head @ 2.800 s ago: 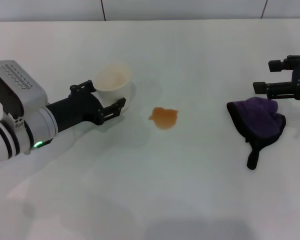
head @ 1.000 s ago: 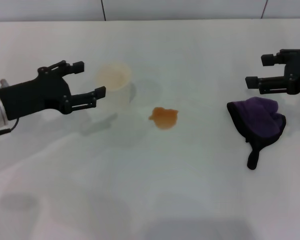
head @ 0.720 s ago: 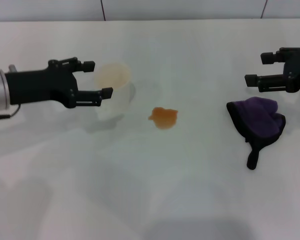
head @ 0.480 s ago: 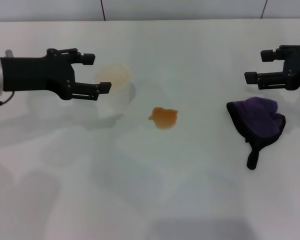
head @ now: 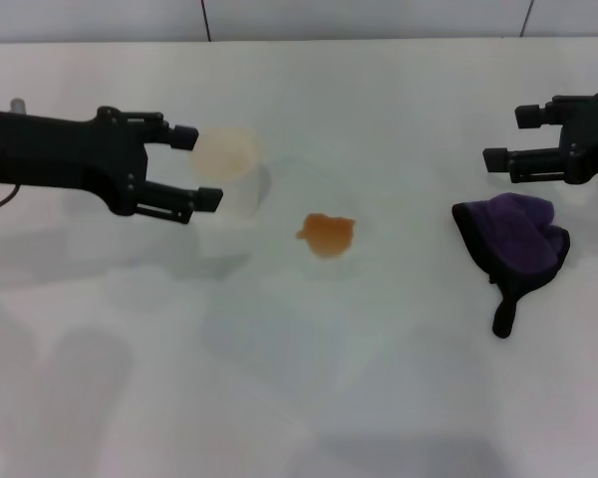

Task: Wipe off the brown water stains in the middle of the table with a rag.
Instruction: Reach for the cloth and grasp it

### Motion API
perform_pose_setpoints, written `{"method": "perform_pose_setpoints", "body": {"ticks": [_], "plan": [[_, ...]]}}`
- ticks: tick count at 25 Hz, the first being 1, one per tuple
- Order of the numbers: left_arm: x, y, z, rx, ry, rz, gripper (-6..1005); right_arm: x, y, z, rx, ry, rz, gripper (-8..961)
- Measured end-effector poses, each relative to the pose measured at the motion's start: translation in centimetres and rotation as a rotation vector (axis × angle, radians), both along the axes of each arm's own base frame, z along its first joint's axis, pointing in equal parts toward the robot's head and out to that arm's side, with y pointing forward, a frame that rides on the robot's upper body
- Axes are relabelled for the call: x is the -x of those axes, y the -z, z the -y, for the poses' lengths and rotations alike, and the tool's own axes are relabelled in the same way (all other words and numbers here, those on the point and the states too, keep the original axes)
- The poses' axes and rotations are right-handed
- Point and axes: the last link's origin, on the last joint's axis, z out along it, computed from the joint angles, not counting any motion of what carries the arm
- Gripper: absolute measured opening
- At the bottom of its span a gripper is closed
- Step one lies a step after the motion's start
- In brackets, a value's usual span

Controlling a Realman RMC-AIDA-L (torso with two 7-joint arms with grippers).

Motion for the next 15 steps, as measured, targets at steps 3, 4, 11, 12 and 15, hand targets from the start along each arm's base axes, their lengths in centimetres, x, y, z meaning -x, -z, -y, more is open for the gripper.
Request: {"method": "perform_pose_setpoints", "body": {"ticks": [3, 4, 11, 12, 15], "plan": [[0.0, -0.2, 0.5, 0.035, -0.01, -0.009, 886, 0.0, 0.1, 0.0, 0.003, -0.002, 0.0, 771], [0.1, -0.2, 0.6, 0.042, -0.013, -0.012, 886, 0.0, 0.1, 0.0, 0.004, -0.002, 0.0, 771], [0.6, -0.4, 1.2, 0.067, -0.045, -0.033, 886, 0.0, 0.1, 0.0, 0.004, -0.001, -0.001, 770], [0.6, -0.4, 1.2, 0.065, -0.046, -0.035, 886, 0.0, 0.2, 0.0, 0.005, 0.0, -0.002, 770], [0.6, -0.4, 1.2, 0.065, -0.047, -0.038, 886, 0.1, 0.5, -0.3, 0.016, 0.009, -0.008, 770]]}}
